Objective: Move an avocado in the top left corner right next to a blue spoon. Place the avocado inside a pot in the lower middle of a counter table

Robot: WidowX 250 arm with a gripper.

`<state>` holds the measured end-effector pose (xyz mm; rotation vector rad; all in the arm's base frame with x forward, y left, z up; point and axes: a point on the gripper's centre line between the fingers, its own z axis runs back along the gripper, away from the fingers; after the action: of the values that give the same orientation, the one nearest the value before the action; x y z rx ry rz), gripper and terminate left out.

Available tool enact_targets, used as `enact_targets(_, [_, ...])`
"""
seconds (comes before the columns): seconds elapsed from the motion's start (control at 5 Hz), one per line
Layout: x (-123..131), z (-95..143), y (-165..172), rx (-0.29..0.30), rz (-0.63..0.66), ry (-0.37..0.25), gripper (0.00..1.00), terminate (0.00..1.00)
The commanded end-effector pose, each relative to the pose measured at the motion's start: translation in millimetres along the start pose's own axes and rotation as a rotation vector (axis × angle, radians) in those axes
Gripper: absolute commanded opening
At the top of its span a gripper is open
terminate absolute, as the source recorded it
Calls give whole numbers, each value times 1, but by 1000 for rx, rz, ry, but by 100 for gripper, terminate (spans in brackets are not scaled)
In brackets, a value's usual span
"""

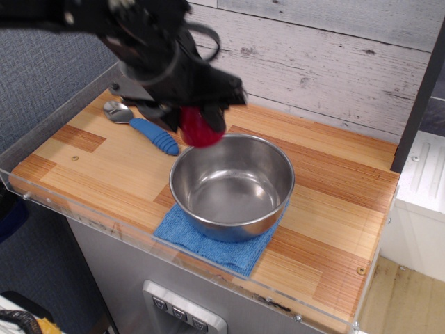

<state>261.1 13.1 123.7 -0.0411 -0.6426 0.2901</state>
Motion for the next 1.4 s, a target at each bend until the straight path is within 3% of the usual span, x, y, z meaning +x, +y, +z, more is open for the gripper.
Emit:
enact_targets(0.0, [-15,-22,-9,-30,-93,37,0,0])
enact_targets(0.8, [-40,-60,-4,2,-142,143,0,0])
enact_targets(1.0, [-37,-63,-1,66,-108,183,100,0])
enact_targets(1.2, [-35,-63,2,84,-61,181,100,0])
